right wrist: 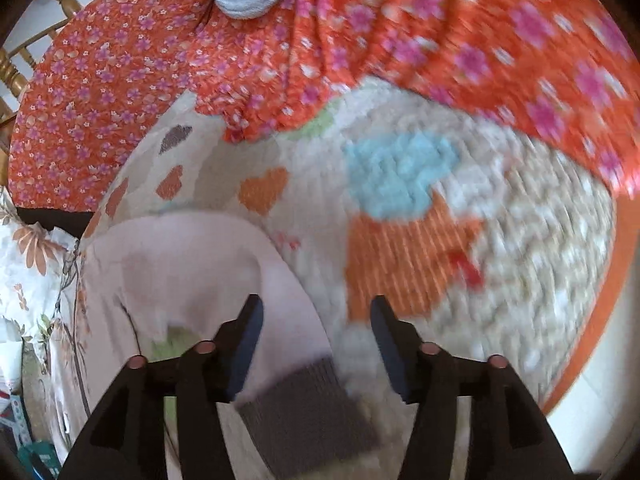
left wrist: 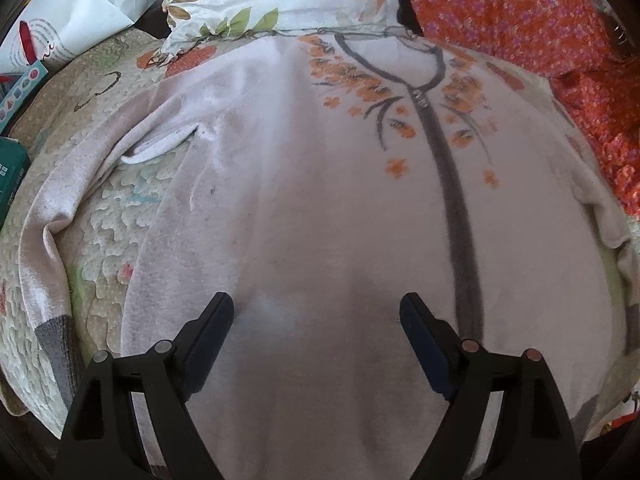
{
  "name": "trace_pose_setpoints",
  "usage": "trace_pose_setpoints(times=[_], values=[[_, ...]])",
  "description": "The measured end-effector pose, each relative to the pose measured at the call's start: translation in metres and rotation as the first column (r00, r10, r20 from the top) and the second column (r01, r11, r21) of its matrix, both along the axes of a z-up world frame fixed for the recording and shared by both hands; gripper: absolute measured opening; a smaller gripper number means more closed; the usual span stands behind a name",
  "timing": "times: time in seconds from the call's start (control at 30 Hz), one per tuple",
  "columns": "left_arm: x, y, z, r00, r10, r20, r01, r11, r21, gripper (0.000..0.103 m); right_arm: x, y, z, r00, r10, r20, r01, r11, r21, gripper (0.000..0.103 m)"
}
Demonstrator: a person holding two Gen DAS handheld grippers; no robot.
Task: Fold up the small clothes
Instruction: 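Grasp the grey sleeve cuff with the right tool and lift it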
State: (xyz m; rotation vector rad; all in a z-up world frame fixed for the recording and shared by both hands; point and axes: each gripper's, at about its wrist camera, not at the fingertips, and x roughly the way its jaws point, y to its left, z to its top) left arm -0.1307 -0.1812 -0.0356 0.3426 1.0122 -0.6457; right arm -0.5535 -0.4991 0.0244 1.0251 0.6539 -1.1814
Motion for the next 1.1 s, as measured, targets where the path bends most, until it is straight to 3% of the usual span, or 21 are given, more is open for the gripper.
trace_pose_setpoints(times=[0.1,0.3,0.33,0.37,0.4,0.5,0.67,0.83,0.93,1.1], values=[[-0.003,0.002,0.005,1.0,-0.008,-0.002,0.008,1.0,-0.019,0.084,-0.002,0.021,-0.012,0.999,0.01,-0.037,-0.009,1.0,0.023,0.063],[-0.002,0.011,0.013,1.0,0.008,-0.008,-0.009,0.999,-0.047,0.084,0.02,0.065,-0.018,0.982,0.109,-0.156,-0.12,0.991,-0.057,0.061],[-0.001,0.013,0.014,1.0,0.012,-0.01,-0.013,0.999,-0.052,0.084,0.022,0.069,-0.018,0.981,0.118,-0.157,-0.129,0.99,-0.064,0.043],[0.0,0.014,0.016,1.0,0.017,-0.012,-0.017,0.998,-0.059,0.084,0.024,0.071,-0.018,0.98,0.129,-0.153,-0.141,0.987,-0.07,0.013],[0.002,0.017,0.018,1.0,0.022,-0.013,-0.023,0.997,-0.067,0.084,0.024,0.07,-0.017,0.98,0.138,-0.141,-0.149,0.987,-0.067,0.008],[0.012,0.025,0.028,0.999,0.045,-0.024,-0.047,0.994,-0.101,0.084,0.012,0.056,-0.003,0.991,0.11,-0.083,-0.117,0.989,-0.089,0.008],[0.043,0.052,0.05,0.989,0.141,-0.035,-0.145,0.976,-0.163,0.084,-0.029,0.009,0.046,0.993,-0.016,-0.117,-0.007,0.982,-0.191,0.007],[0.076,0.092,0.063,0.961,0.269,-0.065,-0.277,0.936,-0.216,0.084,-0.05,-0.043,0.081,0.985,-0.107,-0.134,0.076,0.973,-0.22,0.007],[0.091,0.114,0.065,0.941,0.327,-0.089,-0.339,0.912,-0.23,0.084,-0.03,-0.052,0.096,0.987,-0.076,-0.139,0.042,0.971,-0.235,0.007],[0.108,0.142,0.073,0.916,0.392,-0.083,-0.4,0.885,-0.238,0.084,0.06,-0.045,0.113,0.988,0.137,-0.077,-0.151,0.966,-0.208,0.007]])
